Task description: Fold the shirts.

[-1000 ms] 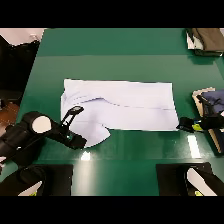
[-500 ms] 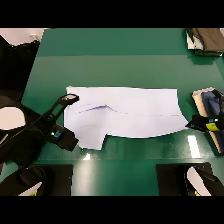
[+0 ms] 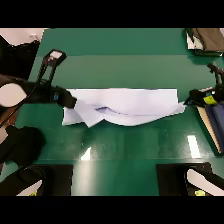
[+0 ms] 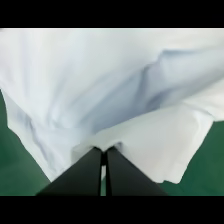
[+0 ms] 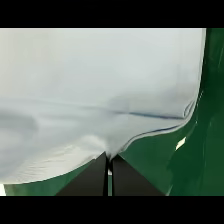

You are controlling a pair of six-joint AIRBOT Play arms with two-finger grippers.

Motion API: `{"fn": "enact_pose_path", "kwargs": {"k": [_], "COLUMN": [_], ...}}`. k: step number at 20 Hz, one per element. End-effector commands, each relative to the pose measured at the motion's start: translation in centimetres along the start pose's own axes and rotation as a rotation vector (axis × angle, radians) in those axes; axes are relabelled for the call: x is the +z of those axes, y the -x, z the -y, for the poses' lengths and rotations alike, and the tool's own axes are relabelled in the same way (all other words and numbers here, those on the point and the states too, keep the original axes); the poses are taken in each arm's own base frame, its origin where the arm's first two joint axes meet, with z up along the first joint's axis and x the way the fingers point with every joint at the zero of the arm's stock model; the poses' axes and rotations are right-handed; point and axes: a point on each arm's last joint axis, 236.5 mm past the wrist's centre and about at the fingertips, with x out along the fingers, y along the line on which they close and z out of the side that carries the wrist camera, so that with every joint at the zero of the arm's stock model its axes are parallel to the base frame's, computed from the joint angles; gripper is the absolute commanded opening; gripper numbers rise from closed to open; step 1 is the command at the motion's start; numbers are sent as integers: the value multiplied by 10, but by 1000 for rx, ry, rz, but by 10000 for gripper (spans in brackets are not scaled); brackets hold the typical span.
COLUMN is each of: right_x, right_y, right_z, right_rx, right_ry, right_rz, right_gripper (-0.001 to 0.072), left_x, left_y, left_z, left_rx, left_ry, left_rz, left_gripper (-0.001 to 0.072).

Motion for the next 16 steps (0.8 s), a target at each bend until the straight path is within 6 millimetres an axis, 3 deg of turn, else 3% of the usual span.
{"fn": "enact_pose_path", "kwargs": {"k": [1, 5, 7, 13, 16], "right_x": [43, 77, 91, 94, 86], "right_y": [-5, -13, -18, -45, -56], "right_z": [-4, 2, 5, 19, 24], "right_rx": [-1, -6, -7, -17, -21], "right_ry": [2, -18, -33, -66, -81], "right_rz": [41, 78, 111, 102, 87], "right_gripper": [13, 13, 13, 13, 14], "left_x": [50, 83, 90, 66, 47], "left_y": [-24, -41, -53, -111, -121], "left_z": [-24, -29, -29, -32, -39], "left_rx": [59, 76, 75, 74, 100], "left_ry": [-32, -47, -49, -46, -67], "left_rz": [149, 252, 271, 150, 68], "left_gripper": [25, 25, 25, 26, 26]}}
